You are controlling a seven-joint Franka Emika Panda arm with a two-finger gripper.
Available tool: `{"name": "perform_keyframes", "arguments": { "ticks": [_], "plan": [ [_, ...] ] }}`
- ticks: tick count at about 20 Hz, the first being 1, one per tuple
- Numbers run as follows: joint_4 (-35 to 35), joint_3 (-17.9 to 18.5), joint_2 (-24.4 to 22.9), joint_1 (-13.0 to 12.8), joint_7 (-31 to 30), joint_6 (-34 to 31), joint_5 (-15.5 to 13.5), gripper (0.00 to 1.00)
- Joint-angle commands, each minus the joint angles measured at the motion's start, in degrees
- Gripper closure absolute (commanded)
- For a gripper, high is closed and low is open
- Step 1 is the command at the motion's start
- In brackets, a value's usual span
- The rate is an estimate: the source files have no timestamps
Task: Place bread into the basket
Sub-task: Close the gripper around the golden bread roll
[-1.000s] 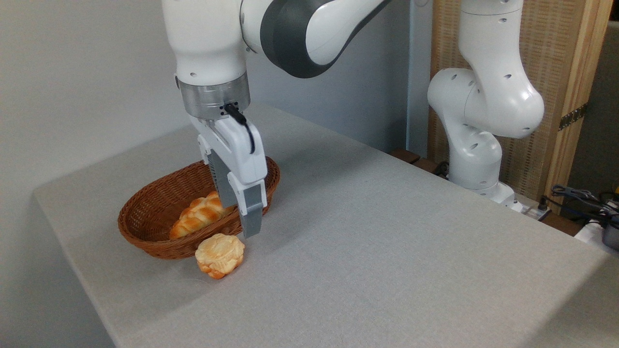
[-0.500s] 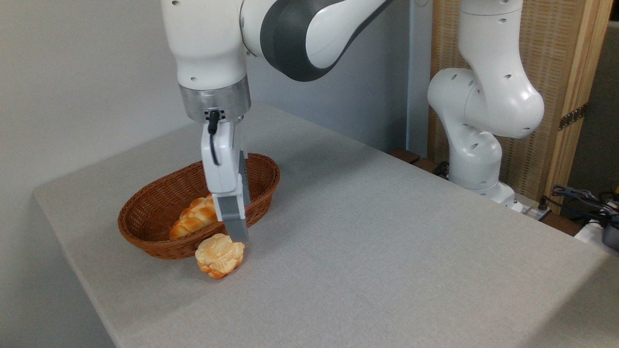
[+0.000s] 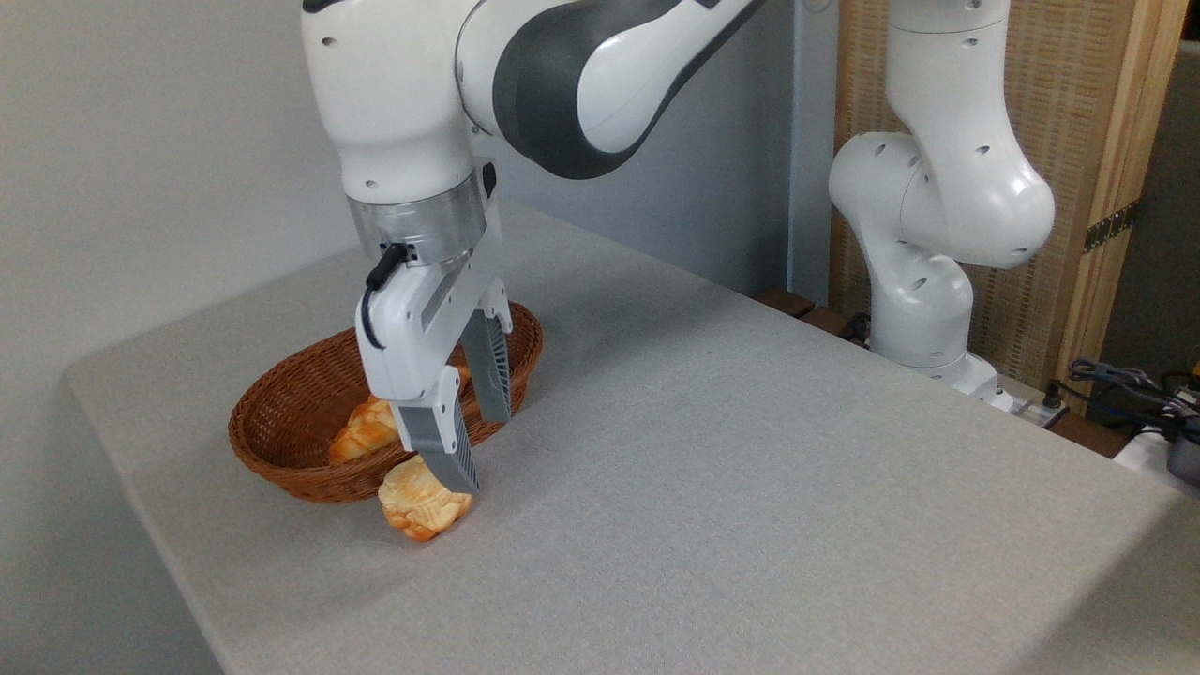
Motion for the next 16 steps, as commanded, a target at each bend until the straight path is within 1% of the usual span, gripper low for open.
{"name": "perform_keyframes", "arguments": {
  "ticks": [1,6,10,16],
  "plan": [
    [0.13,0.06,1.35,-0.69,7.59,-0.16,2.42,0.00],
    [0.13,-0.29,2.32,-0.86,8.48,0.37,2.42,0.00],
    [0.13,-1.43,3.64,-0.86,11.03,3.00,2.42,0.00],
    [0.22,-1.87,5.84,-0.86,11.12,6.34,1.98,0.00]
  ]
}}
